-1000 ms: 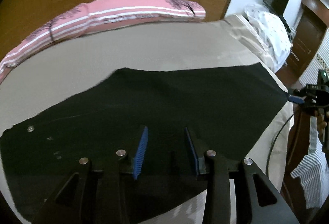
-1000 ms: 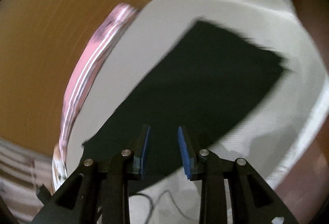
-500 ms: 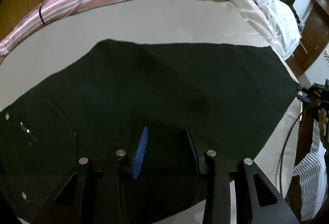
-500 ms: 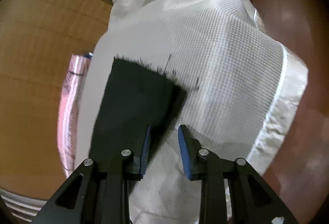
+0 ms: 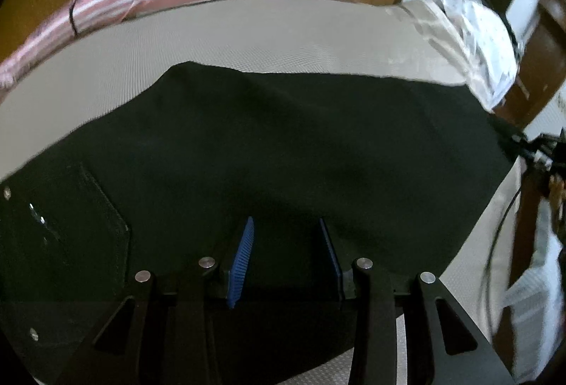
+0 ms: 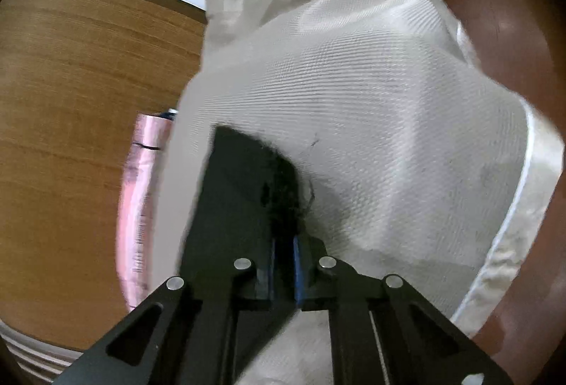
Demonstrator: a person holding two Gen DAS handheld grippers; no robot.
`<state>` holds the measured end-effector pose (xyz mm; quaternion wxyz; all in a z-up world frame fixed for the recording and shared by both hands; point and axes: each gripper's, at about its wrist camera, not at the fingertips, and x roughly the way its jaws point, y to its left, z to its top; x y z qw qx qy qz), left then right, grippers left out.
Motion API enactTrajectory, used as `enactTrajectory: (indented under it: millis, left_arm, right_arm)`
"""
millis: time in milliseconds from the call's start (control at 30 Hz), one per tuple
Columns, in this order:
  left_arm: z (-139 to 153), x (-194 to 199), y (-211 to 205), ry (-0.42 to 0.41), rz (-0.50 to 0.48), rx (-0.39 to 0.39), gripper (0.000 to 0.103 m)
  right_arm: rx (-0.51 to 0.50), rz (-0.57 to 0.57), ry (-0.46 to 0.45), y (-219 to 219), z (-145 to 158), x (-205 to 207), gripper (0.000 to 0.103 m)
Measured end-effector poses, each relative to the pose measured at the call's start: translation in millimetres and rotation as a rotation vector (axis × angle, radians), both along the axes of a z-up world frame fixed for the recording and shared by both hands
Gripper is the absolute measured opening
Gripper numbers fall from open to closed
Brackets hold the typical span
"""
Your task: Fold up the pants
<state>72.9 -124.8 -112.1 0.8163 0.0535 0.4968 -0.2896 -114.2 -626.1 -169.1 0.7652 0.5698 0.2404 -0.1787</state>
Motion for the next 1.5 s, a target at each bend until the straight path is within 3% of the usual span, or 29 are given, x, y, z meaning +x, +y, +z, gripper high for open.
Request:
enactTrajectory:
  millis: [200, 333, 500, 667, 800, 933, 1100, 1200, 1300, 1367, 1500]
  left_arm:
    - [18, 9, 32, -0.016, 0.088, -0.073, 0.039]
    - [26, 11, 61, -0.025, 0.143, -0.101, 0.039]
    - [28, 13, 102, -0.028, 0.217, -0.128, 0.04]
    - [23, 12, 133, -0.023, 0.275, -0.148, 0.039]
    - [20, 13, 149, -0.013, 0.307, -0.166, 0.04]
    - [19, 12, 154, -0.003, 0.296, -0.189, 0.039]
    - [22, 13, 153, 0.0, 0.273, -0.229, 0.04]
    - [20, 15, 153, 0.012, 0.264, -0.231, 0.04]
    - [20, 12, 151, 0.018, 0.251, -0.226, 0.04]
    - [23, 13, 149, 0.016, 0.243, -0.227, 0.04]
    - [32, 15, 141, -0.006, 0.221, -0.24, 0.04]
  right_arm:
    - [-0.055, 0.148, -0.084, 50, 50, 48, 0.009]
    - [-0.1, 0.33, -0.12, 109, 80, 104, 0.009]
    - [-0.113, 0.584, -0.155, 203, 94, 168, 0.009]
    - [-0.096, 0.85, -0.118, 300, 70, 202, 0.009]
    - [-0.144, 1.025, 0.028, 366, 21, 205, 0.009]
    - [-0.146, 1.057, 0.084, 379, -4, 201, 0.009]
    - [-0.195, 1.119, 0.043, 386, 13, 194, 0.009]
    - [-0.26, 1.225, 0.082, 407, 8, 192, 0.01]
    - [-0.349, 1.251, 0.146, 420, -3, 189, 0.016]
    - [-0.334, 1.251, 0.137, 420, -2, 187, 0.027]
    - [-0.337, 1.243, 0.094, 414, 18, 179, 0.028]
